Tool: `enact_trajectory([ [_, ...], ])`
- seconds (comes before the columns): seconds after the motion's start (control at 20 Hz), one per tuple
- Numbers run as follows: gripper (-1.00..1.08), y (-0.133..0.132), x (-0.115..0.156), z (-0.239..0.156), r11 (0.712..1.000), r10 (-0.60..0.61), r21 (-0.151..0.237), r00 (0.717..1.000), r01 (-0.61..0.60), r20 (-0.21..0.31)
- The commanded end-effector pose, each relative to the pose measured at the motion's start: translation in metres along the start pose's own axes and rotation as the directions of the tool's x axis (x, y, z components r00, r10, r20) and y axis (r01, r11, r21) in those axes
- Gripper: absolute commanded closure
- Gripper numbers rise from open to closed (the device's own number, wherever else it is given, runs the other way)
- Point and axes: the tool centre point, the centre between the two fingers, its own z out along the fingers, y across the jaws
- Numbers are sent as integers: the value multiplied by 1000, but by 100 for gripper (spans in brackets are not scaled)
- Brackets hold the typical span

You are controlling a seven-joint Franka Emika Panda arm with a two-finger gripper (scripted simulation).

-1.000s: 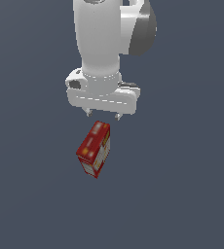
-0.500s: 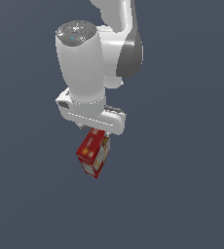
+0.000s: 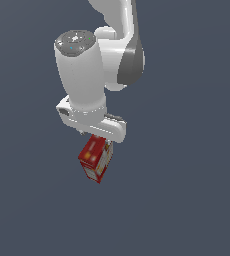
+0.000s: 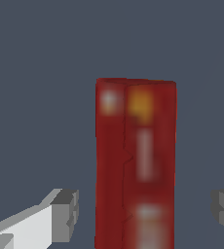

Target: Pick up the object and move it to a goal position.

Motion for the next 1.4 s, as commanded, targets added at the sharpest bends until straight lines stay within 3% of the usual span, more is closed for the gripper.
enact_trajectory([
  [0.0,-92,0,0,6,1000,0,0,1000,0,1],
  [0.7,-92,0,1,48,1000,4,0,1000,-4,1],
  [0.75,108,0,1,48,1000,4,0,1000,-4,1],
  [1.35,108,0,1,47,1000,6,0,1000,-6,0],
])
